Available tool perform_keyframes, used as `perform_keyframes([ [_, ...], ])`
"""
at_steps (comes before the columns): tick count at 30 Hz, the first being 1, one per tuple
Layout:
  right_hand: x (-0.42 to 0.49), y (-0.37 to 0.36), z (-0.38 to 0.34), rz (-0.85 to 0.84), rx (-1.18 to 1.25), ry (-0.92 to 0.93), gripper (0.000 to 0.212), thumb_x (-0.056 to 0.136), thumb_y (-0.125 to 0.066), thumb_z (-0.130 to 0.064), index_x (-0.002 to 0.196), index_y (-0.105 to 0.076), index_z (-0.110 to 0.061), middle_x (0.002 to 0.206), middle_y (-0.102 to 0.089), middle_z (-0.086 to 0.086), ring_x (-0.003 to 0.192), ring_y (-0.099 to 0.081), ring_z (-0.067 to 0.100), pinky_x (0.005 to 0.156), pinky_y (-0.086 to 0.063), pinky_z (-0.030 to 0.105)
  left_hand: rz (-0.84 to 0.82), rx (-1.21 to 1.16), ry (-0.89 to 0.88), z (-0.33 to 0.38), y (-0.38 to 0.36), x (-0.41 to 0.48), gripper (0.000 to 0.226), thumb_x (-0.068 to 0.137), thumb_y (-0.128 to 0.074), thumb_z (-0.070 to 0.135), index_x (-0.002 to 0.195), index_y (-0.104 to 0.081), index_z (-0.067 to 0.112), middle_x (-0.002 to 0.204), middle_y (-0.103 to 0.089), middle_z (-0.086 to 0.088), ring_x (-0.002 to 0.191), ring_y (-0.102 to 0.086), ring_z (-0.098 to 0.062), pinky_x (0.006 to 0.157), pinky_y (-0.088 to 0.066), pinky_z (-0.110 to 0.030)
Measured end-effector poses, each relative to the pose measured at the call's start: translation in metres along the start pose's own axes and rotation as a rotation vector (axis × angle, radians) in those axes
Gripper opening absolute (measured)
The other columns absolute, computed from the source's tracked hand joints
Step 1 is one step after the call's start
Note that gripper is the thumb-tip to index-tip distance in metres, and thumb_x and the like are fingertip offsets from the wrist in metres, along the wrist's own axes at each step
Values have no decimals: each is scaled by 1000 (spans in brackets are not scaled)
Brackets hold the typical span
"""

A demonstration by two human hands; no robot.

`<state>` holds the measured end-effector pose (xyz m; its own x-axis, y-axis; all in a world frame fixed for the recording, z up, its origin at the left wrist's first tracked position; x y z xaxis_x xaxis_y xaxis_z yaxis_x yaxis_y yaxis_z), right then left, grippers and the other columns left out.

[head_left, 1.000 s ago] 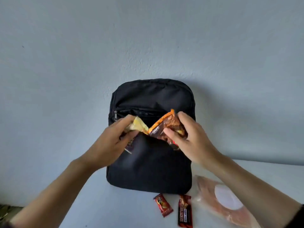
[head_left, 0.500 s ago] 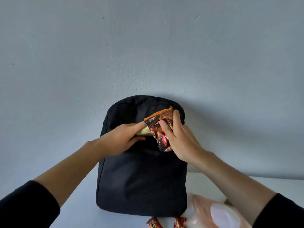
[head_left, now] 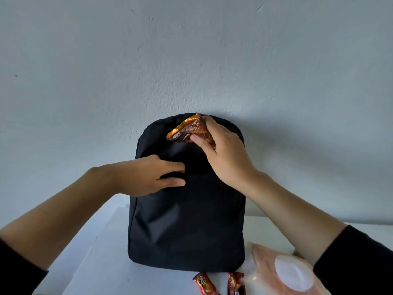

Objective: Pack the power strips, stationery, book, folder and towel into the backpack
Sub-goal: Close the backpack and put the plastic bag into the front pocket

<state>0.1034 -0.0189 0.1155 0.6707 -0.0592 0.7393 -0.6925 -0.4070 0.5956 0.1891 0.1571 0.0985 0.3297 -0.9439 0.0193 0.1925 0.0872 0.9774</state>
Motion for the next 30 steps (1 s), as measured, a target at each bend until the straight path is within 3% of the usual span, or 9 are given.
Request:
perform_keyframes([
  [6, -24, -25, 6, -278, 79, -112, 10, 98, -65, -22, 100, -57, -15, 90, -64, -4, 85, -65, 20, 73, -50, 35, 166, 181, -49, -9, -6, -16, 33, 96, -45, 64, 83, -51, 34, 61, -51, 10, 59, -52, -13, 57, -35, -18],
  [12, -21, -21, 9, -441, -109, -57, 33, 95, -66, -19, 124, -55, -25, 98, -61, 2, 93, -58, 25, 78, -51, 42, 266, -52, -57, -12, -4, -23, 18, 101, -57, 46, 85, -52, 38, 64, -49, 4, 55, -44, -21, 56, -39, -29],
  [14, -21, -25, 11, -538, -144, -44, 16, 98, -64, -24, 112, -69, -19, 105, -57, -1, 105, -54, 24, 88, -45, 37, 276, -71, -69, -11, -5, -23, 18, 102, -56, 43, 85, -52, 37, 67, -50, 7, 58, -45, -18, 58, -39, -26],
  [16, -22, -22, 15, -672, -37, -166, 32, 103, -54, -39, 105, -73, -13, 113, -58, -3, 109, -56, 19, 97, -43, 33, 286, -88, -54, -9, -5, -24, 17, 102, -55, 43, 87, -53, 37, 70, -53, 9, 63, -48, -18, 58, -39, -23],
  [19, -28, -11, 11, -832, 183, -444, 58, 95, -26, -78, 115, -65, -40, 125, -64, -12, 122, -57, 13, 112, -38, 37, 329, -138, -17, -9, -5, -23, 19, 102, -53, 43, 89, -57, 31, 71, -54, 3, 62, -48, -18, 60, -40, -28],
  [21, -30, -13, 3, -915, -52, -354, 62, 91, -13, -83, 116, -57, -48, 123, -63, -9, 129, -52, 23, 115, -33, 42, 351, -151, 2, -7, -7, -21, 21, 102, -51, 44, 87, -57, 31, 69, -55, 3, 60, -48, -19, 59, -41, -29],
  [23, -37, -20, -6, -994, -315, -215, 79, 93, -9, -80, 119, -61, -27, 113, -63, -4, 128, -52, 25, 115, -28, 41, 347, -119, 15, -4, -11, -19, 20, 103, -51, 45, 88, -57, 33, 66, -55, 2, 57, -49, -21, 58, -43, -33],
  [26, -45, -20, 0, -778, -192, -185, 58, 96, -36, -73, 111, -57, -21, 109, -62, -3, 115, -58, 23, 101, -43, 39, 449, -57, 4, -2, -16, -20, 14, 103, -55, 39, 96, -61, 30, 73, -61, 8, 64, -55, -17, 60, -48, -36],
  [30, -71, 6, 12, -10, 166, -42, 12, 98, -65, -23, 106, -65, -14, 103, -65, -5, 103, -60, 15, 92, -50, 35, 768, 47, -52, 16, -29, -35, 16, 98, -67, 24, 113, -67, 17, 111, -63, 6, 105, -56, -13, 87, -49, -27],
])
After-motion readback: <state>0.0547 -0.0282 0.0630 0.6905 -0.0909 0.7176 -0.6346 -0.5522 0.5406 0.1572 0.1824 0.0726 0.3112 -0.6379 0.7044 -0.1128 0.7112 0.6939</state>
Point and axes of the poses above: each hand's wrist, its own x-axis towards the middle knuckle, its own y-axis out of the back of the hand, z = x × y, the point moved 3 cm from there along x, towards the middle knuckle
